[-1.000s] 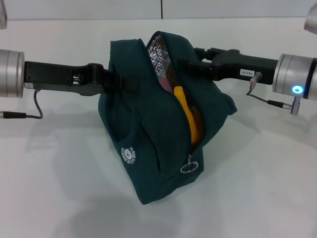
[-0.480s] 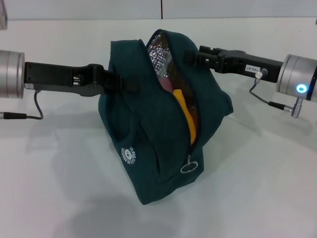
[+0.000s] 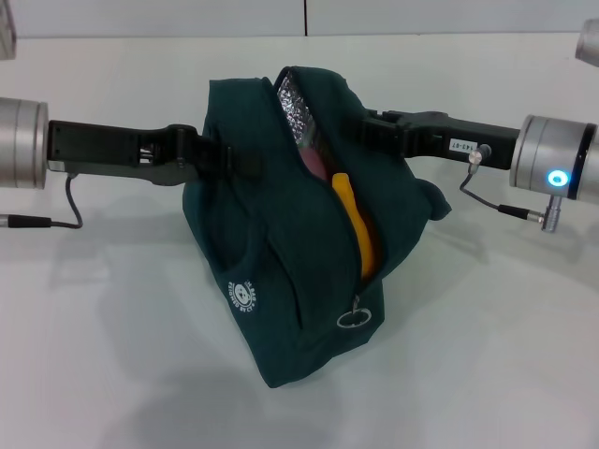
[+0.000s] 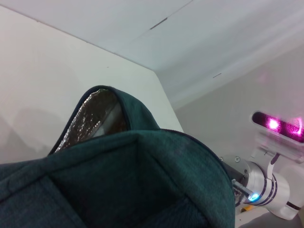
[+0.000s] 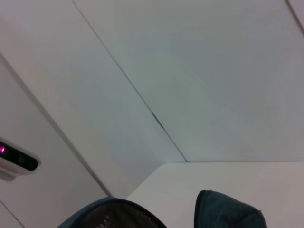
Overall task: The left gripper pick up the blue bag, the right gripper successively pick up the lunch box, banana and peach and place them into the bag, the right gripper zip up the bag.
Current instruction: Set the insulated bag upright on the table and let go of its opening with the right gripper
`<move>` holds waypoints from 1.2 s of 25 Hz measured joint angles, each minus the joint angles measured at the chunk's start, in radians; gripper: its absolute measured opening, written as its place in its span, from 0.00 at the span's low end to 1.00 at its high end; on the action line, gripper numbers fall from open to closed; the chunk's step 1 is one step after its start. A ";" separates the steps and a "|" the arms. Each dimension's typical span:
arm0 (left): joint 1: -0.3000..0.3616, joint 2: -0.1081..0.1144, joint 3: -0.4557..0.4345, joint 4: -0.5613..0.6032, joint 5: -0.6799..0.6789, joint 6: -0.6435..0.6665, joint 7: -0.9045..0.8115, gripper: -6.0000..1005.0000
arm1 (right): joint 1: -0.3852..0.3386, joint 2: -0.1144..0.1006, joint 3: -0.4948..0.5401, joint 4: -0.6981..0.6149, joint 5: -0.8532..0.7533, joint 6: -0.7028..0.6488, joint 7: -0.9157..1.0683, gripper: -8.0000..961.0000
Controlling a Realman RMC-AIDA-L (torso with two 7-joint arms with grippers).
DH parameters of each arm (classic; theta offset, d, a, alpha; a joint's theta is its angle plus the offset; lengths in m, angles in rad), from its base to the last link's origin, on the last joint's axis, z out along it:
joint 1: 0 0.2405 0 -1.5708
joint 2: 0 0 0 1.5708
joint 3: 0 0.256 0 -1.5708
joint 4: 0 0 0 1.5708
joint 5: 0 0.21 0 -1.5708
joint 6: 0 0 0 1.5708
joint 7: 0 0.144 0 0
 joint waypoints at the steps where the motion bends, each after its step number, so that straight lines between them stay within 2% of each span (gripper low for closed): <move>1: 0.001 0.000 0.000 0.000 0.000 0.000 0.000 0.09 | 0.000 0.000 -0.003 -0.001 0.000 0.000 -0.002 0.42; 6: 0.003 0.000 0.000 0.000 0.000 0.000 0.001 0.09 | -0.003 -0.002 -0.006 -0.007 0.000 -0.004 -0.006 0.29; 17: 0.008 -0.002 0.003 0.000 -0.012 0.007 0.001 0.09 | -0.044 -0.015 0.024 -0.087 -0.001 -0.043 -0.009 0.25; 22: 0.003 -0.014 0.008 0.000 -0.018 0.008 0.001 0.09 | -0.077 -0.021 0.041 -0.134 -0.001 -0.044 -0.009 0.21; 25: -0.007 -0.030 0.004 -0.006 -0.019 0.004 0.010 0.09 | -0.114 -0.030 0.070 -0.161 -0.002 -0.054 -0.009 0.18; 30: -0.071 -0.049 0.001 -0.087 -0.030 -0.029 0.042 0.09 | -0.180 -0.050 0.154 -0.191 -0.001 -0.138 -0.009 0.14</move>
